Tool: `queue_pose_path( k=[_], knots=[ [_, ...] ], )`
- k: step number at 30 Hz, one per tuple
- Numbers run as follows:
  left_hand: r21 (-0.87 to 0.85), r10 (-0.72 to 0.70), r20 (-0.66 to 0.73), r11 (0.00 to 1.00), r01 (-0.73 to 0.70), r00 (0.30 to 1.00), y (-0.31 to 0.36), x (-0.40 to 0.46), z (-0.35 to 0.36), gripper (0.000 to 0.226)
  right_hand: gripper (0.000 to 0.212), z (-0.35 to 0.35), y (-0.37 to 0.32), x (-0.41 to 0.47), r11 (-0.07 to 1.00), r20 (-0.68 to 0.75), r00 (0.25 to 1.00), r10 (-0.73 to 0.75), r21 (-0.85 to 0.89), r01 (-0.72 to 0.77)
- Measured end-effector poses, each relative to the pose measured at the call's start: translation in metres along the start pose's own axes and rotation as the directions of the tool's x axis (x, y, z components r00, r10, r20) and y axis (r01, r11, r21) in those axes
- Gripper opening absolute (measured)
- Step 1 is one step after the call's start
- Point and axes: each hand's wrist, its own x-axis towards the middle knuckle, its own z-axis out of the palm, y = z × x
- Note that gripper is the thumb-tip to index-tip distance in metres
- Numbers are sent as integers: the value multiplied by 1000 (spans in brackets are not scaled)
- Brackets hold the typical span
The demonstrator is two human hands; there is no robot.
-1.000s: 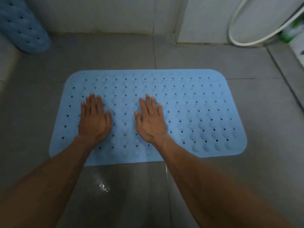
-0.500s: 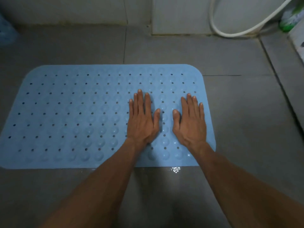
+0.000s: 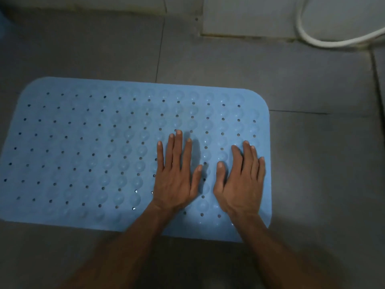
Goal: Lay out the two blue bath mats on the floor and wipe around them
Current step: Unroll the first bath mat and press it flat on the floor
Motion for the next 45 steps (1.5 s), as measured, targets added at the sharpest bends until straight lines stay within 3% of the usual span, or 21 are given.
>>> queue_pose_path(
  k=[19,25,31,45],
  knots=[
    [-6,-80,152,997,82,985,0,3,7,76,59,-1,-1,-3,1000,6,1000,5,2,-5],
    [-55,-26,312,997,46,950,-9,4,-15,76,65,-38,-4,-7,1000,293,956,6,-27,2],
    [25,-18,418,1000,8,908,-17,-26,-98,72,64,-109,-38,-39,998,370,929,-25,-51,47],
    [51,-92,444,996,78,891,-37,-77,-386,69,63,-348,-155,-86,993,415,905,-94,-30,118]
  ],
)
